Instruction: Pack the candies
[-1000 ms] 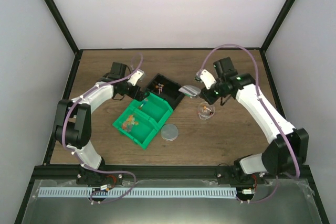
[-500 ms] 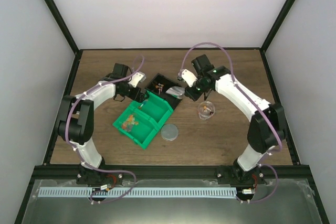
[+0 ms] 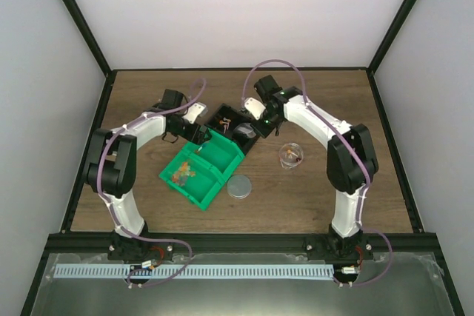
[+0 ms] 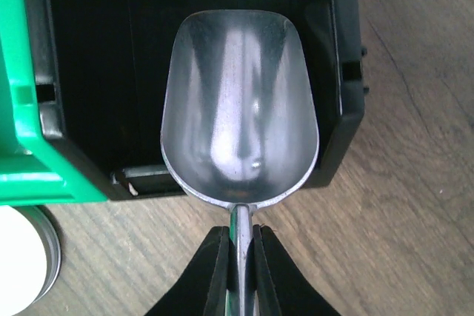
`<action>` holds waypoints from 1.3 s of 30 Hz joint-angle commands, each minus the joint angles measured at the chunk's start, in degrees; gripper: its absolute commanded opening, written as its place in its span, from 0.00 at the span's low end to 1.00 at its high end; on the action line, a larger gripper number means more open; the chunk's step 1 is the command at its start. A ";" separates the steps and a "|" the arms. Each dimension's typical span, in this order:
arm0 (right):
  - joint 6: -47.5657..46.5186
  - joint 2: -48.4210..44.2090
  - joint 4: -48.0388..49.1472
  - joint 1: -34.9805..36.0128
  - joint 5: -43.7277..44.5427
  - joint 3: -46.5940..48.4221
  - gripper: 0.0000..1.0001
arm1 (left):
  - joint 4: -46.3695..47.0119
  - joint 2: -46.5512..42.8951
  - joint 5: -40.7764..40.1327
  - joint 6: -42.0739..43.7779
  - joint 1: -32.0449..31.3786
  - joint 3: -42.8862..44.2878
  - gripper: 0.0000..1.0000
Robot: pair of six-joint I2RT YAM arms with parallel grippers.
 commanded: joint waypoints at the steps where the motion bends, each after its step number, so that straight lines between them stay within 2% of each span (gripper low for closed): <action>1: -0.81 2.81 -3.05 2.29 3.74 4.07 0.01 | -0.07 1.12 1.85 0.89 0.18 2.02 0.85; 12: -3.95 12.98 -6.59 5.13 8.12 9.18 0.01 | 0.44 2.13 2.67 0.71 0.14 2.52 0.83; 17: -2.80 16.29 -4.35 5.13 5.12 9.26 0.01 | 1.27 2.82 3.10 -0.06 0.09 2.48 0.80; 22: -0.20 17.97 2.83 5.13 2.20 5.57 0.01 | 2.14 3.61 3.83 -0.90 -0.04 2.59 0.78; 29: 4.53 9.01 22.77 5.13 -5.12 -9.15 0.01 | 1.57 4.10 3.62 -0.61 -0.13 3.16 0.78; 39: 13.49 0.68 46.12 3.32 -12.29 -20.89 0.01 | -0.80 5.91 3.68 0.38 1.35 5.31 0.78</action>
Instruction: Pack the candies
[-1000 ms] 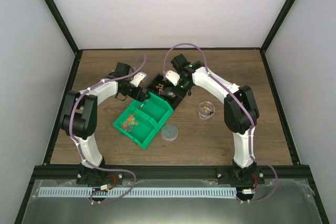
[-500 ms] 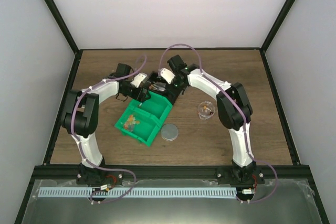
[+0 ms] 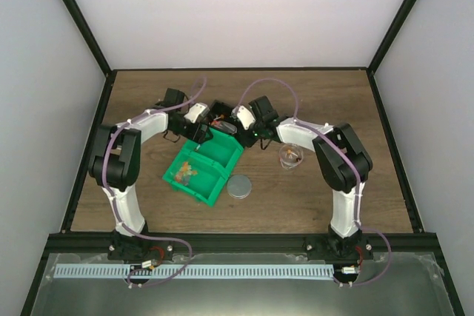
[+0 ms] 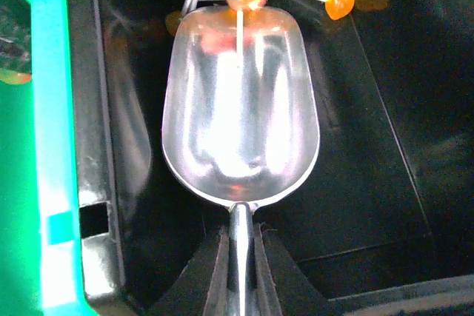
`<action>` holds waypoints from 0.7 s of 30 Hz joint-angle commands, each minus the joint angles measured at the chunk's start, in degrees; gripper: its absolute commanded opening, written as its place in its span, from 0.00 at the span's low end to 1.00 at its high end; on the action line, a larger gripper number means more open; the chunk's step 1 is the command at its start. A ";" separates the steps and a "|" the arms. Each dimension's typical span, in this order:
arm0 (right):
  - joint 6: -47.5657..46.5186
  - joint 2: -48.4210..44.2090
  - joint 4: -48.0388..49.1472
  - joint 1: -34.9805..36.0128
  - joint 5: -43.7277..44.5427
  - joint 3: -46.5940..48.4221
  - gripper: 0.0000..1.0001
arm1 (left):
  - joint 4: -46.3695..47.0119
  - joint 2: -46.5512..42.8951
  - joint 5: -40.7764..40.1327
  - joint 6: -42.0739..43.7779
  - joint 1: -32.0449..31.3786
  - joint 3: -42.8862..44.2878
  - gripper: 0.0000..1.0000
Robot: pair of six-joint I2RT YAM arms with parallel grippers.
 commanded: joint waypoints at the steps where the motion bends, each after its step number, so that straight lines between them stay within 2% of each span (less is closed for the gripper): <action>1: 5.16 -4.03 10.59 -0.56 -5.34 -5.97 0.01 | -0.01 1.49 0.55 1.57 0.83 2.54 0.78; 4: 7.18 -5.01 17.46 -0.63 -5.92 -9.08 0.01 | -0.13 2.00 0.74 2.07 0.84 3.11 0.78; 9: 9.66 -3.80 22.37 -0.83 -6.68 -10.02 0.01 | -0.77 2.23 0.60 2.81 0.84 3.28 0.78; 21: 7.82 -7.77 24.78 -3.11 -8.59 -15.21 0.01 | -2.18 2.24 0.21 2.60 2.73 4.02 0.79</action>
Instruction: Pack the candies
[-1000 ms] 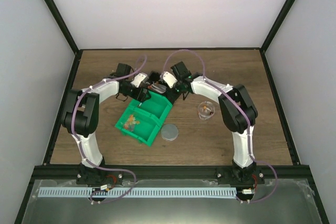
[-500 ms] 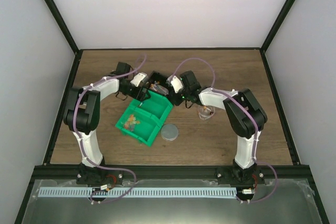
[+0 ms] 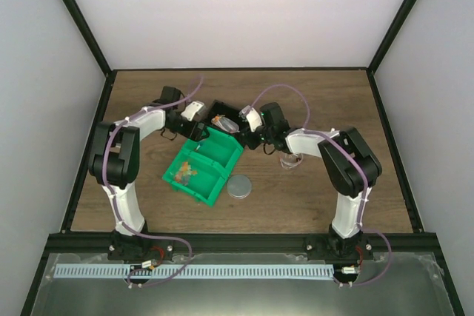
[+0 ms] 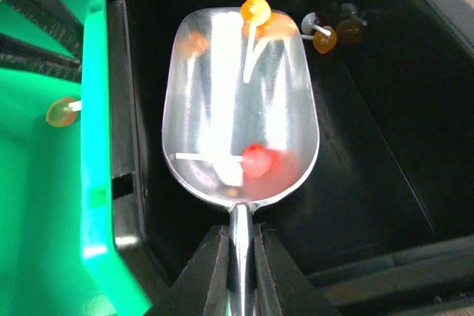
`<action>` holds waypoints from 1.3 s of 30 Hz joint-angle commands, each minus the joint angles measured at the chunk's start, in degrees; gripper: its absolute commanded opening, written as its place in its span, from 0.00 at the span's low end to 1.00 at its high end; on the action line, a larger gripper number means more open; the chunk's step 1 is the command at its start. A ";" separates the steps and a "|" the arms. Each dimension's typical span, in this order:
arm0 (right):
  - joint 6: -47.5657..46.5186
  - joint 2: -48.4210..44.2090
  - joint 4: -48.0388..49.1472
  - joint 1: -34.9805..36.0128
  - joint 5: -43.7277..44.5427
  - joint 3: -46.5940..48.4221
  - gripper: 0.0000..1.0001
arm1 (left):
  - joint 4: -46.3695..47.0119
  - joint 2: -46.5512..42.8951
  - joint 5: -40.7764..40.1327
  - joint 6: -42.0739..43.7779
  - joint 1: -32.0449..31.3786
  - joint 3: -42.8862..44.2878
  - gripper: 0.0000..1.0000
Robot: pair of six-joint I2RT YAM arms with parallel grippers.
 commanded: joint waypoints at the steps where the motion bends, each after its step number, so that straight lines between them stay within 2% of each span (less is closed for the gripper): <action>1: -0.95 -3.51 3.55 -1.03 -3.12 -1.65 0.01 | 0.33 0.78 0.24 0.27 1.04 1.87 0.79; 9: -1.48 -6.32 4.18 -2.07 -4.23 -1.33 0.01 | -0.03 0.27 0.42 0.24 1.12 2.98 0.83; 15: -3.79 -10.63 1.91 -4.25 -5.38 -1.43 0.01 | -0.35 -1.23 2.09 0.34 1.27 3.42 0.90; 20: -8.14 -16.28 0.53 -6.91 -7.73 -4.91 0.01 | -0.95 -2.92 4.48 0.00 1.81 3.95 1.00; 25: -13.72 -24.87 -2.72 -10.23 -9.52 -9.10 0.01 | -1.68 -5.85 6.30 1.12 2.34 3.34 1.00; 30: -21.43 -35.47 -10.65 -15.23 -11.11 -13.93 0.01 | -0.62 -8.51 6.00 1.12 2.46 2.20 1.00; 39: -37.73 -58.93 -35.21 -28.13 -9.69 -21.13 0.01 | 0.59 -9.89 6.13 -0.32 2.33 1.58 1.00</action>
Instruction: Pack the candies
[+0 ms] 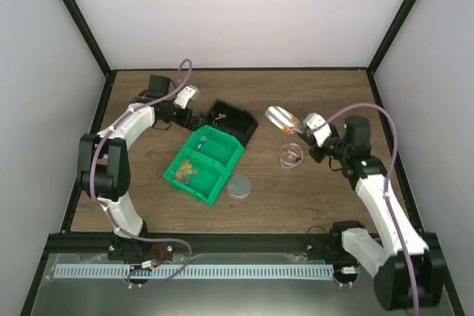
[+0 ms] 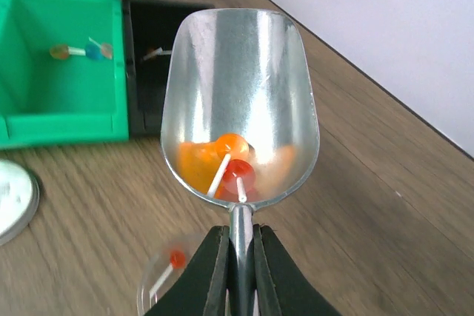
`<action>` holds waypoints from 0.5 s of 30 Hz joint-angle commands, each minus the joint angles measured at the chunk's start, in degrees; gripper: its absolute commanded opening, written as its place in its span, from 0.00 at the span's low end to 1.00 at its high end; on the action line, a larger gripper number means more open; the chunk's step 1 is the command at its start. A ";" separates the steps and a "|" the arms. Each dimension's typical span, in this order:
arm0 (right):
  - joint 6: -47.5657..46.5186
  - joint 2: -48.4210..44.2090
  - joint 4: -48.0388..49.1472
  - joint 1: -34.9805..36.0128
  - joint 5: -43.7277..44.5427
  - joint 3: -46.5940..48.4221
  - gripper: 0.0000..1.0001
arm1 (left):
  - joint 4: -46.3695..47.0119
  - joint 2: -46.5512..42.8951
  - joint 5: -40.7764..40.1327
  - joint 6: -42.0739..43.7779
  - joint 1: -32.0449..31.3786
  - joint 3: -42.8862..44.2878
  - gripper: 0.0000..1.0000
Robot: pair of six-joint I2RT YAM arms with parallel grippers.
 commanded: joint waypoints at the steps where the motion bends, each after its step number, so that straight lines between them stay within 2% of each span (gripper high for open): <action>1: -10.82 -10.77 -15.55 -4.69 0.86 -2.22 0.01 | 1.07 -1.21 1.75 -0.53 0.10 -0.47 1.00; 6: -13.25 -17.29 -23.92 -6.60 6.46 -3.02 0.01 | 0.53 -0.36 2.01 -0.84 -0.19 0.05 1.00; 15: -10.97 -18.54 -34.14 -6.76 12.94 1.20 0.01 | 0.67 -0.11 2.07 -0.60 -0.29 0.85 1.00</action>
